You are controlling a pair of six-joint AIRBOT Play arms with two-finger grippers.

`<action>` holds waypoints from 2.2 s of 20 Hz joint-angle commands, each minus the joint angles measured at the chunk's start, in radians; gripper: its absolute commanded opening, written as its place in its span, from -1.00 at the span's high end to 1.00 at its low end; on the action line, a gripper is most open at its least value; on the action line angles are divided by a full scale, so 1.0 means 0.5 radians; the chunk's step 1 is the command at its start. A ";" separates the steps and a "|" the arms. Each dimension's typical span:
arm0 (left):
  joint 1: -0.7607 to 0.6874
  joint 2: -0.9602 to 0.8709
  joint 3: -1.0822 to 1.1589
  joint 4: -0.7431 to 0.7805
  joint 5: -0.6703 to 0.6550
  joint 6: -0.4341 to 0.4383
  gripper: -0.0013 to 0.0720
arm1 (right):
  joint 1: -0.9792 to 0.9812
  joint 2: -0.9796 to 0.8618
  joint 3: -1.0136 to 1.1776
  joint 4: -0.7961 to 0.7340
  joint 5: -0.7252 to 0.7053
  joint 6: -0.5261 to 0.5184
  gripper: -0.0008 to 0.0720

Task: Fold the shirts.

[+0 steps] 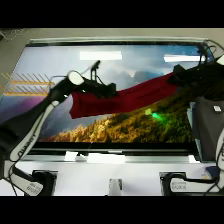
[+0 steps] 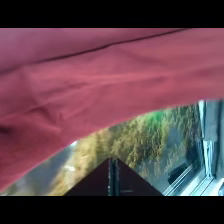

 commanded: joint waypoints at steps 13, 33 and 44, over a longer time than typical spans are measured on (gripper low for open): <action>-0.436 -0.345 0.000 -1.269 0.356 0.474 0.88 | 0.002 0.822 -0.001 0.032 0.428 0.371 0.89; 0.954 1.699 -0.005 -0.043 -0.348 0.156 0.88 | 1.370 -0.544 -0.001 -0.005 -0.561 0.855 -0.84; 0.953 1.657 -0.009 0.070 -0.371 0.158 0.88 | 0.414 -0.057 -0.438 -0.706 0.397 0.404 -0.73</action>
